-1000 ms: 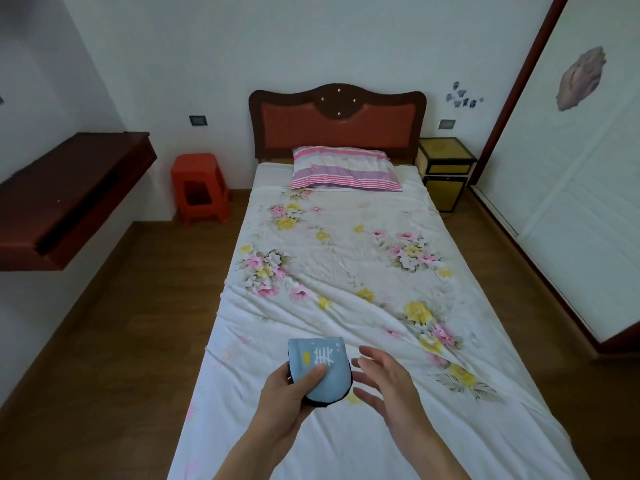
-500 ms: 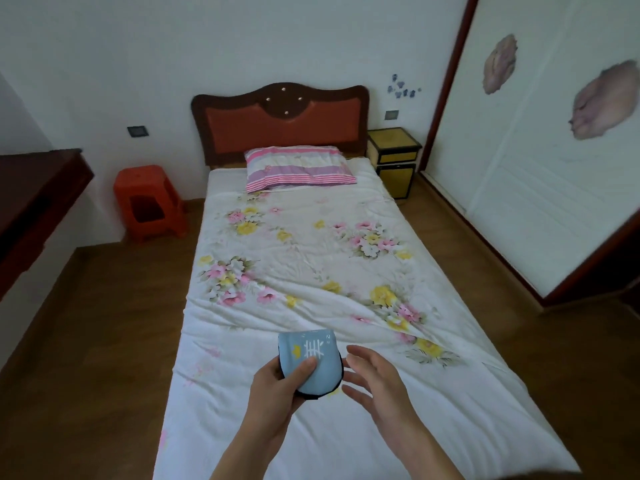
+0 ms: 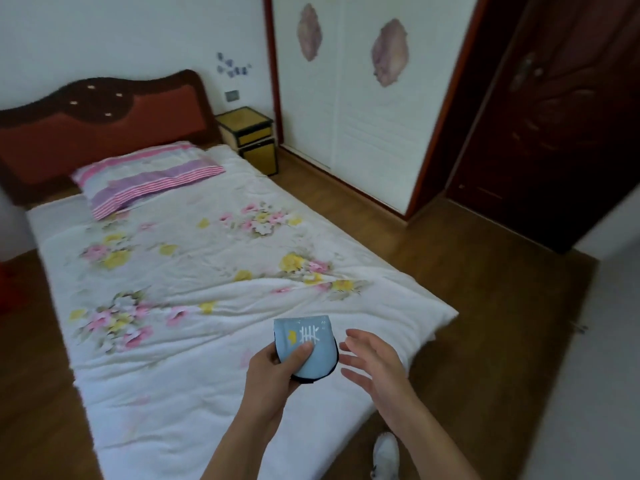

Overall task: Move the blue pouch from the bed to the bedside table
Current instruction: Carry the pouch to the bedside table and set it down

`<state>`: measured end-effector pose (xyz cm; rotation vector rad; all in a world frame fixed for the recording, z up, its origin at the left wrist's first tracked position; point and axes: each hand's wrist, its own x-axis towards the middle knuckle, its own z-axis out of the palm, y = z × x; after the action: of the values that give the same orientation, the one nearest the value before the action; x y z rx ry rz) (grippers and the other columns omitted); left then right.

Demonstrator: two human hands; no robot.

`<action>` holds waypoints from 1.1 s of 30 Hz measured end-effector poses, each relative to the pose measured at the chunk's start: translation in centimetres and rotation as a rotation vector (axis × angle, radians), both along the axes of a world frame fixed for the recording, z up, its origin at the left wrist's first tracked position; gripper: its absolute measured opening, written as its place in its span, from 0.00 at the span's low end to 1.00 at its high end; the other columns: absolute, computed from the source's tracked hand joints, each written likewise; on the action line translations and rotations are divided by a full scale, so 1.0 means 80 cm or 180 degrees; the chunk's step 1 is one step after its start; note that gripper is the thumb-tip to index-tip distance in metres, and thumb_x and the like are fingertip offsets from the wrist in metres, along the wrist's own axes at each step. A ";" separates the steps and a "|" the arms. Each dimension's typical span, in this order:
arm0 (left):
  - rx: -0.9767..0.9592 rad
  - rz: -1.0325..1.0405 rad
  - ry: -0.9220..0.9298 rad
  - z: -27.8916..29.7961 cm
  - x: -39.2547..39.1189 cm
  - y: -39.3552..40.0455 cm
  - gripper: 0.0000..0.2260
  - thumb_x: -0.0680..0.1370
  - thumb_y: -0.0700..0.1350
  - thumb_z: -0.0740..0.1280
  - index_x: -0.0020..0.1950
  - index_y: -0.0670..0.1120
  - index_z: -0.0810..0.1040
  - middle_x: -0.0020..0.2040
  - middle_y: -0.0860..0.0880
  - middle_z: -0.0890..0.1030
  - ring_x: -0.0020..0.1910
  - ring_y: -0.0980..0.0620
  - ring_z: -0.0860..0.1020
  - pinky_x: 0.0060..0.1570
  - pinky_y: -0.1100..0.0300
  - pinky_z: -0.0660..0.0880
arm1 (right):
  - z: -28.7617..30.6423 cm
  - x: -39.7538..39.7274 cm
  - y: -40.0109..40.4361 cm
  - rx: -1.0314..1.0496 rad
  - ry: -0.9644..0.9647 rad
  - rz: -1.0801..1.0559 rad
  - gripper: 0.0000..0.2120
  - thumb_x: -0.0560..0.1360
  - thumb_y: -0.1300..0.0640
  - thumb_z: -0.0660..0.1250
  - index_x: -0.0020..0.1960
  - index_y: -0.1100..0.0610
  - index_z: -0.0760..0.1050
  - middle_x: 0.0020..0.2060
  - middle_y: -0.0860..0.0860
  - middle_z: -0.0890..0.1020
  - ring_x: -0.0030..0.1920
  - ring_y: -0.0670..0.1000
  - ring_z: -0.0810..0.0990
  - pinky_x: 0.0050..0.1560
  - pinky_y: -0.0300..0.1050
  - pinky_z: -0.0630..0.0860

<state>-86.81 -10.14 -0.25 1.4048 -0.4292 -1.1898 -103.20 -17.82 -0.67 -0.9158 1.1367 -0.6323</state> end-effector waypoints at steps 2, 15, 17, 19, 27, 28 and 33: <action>0.0012 -0.0245 0.0001 0.000 -0.023 -0.011 0.14 0.71 0.43 0.76 0.54 0.40 0.83 0.48 0.42 0.88 0.47 0.42 0.86 0.39 0.55 0.82 | 0.000 -0.028 0.009 0.0027 0.0013 -0.0244 0.14 0.74 0.50 0.73 0.59 0.51 0.79 0.55 0.53 0.84 0.53 0.52 0.85 0.52 0.47 0.82; 0.0132 -0.1675 0.0028 -0.008 -0.211 -0.134 0.18 0.68 0.45 0.77 0.56 0.41 0.82 0.49 0.44 0.88 0.48 0.44 0.86 0.41 0.53 0.84 | -0.017 -0.231 -0.014 0.0146 -0.0029 -0.1701 0.11 0.76 0.53 0.72 0.57 0.53 0.81 0.48 0.52 0.87 0.50 0.52 0.87 0.43 0.41 0.83; 0.0163 -0.1798 0.0004 -0.012 -0.244 -0.166 0.18 0.70 0.44 0.77 0.58 0.41 0.81 0.50 0.43 0.87 0.49 0.43 0.86 0.46 0.49 0.84 | -0.024 -0.261 -0.034 0.0160 0.0000 -0.1822 0.10 0.76 0.52 0.72 0.56 0.51 0.80 0.51 0.52 0.86 0.52 0.52 0.86 0.46 0.42 0.83; 0.0171 -0.1915 -0.0025 -0.014 -0.281 -0.200 0.18 0.71 0.44 0.76 0.59 0.42 0.80 0.53 0.42 0.87 0.51 0.43 0.85 0.52 0.45 0.83 | -0.034 -0.294 -0.060 0.0163 -0.0021 -0.1936 0.10 0.76 0.52 0.72 0.56 0.50 0.80 0.53 0.52 0.84 0.54 0.51 0.84 0.49 0.44 0.83; 0.0136 -0.2189 -0.0054 -0.003 -0.443 -0.345 0.19 0.66 0.48 0.77 0.56 0.46 0.81 0.47 0.48 0.88 0.47 0.48 0.86 0.38 0.59 0.83 | -0.039 -0.451 -0.185 0.0113 -0.0263 -0.2116 0.20 0.70 0.45 0.75 0.59 0.51 0.81 0.53 0.52 0.86 0.53 0.51 0.86 0.54 0.49 0.82; 0.0148 -0.2200 -0.0028 0.000 -0.461 -0.361 0.19 0.66 0.48 0.77 0.55 0.46 0.81 0.47 0.49 0.88 0.47 0.49 0.86 0.37 0.60 0.82 | -0.035 -0.470 -0.201 0.0067 -0.0278 -0.2118 0.23 0.67 0.42 0.76 0.59 0.50 0.81 0.52 0.51 0.87 0.53 0.51 0.86 0.55 0.49 0.82; 0.0187 -0.2239 0.0079 0.004 -0.530 -0.428 0.20 0.66 0.47 0.77 0.56 0.45 0.80 0.48 0.49 0.88 0.48 0.48 0.86 0.39 0.58 0.83 | -0.031 -0.540 -0.265 -0.0059 -0.0309 -0.2226 0.32 0.59 0.35 0.78 0.58 0.48 0.81 0.51 0.48 0.87 0.53 0.49 0.86 0.56 0.50 0.82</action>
<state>-129.25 -44.34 0.06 1.3220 -0.9246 -1.7878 -146.37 -39.00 -3.14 -0.4766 1.3645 -1.2395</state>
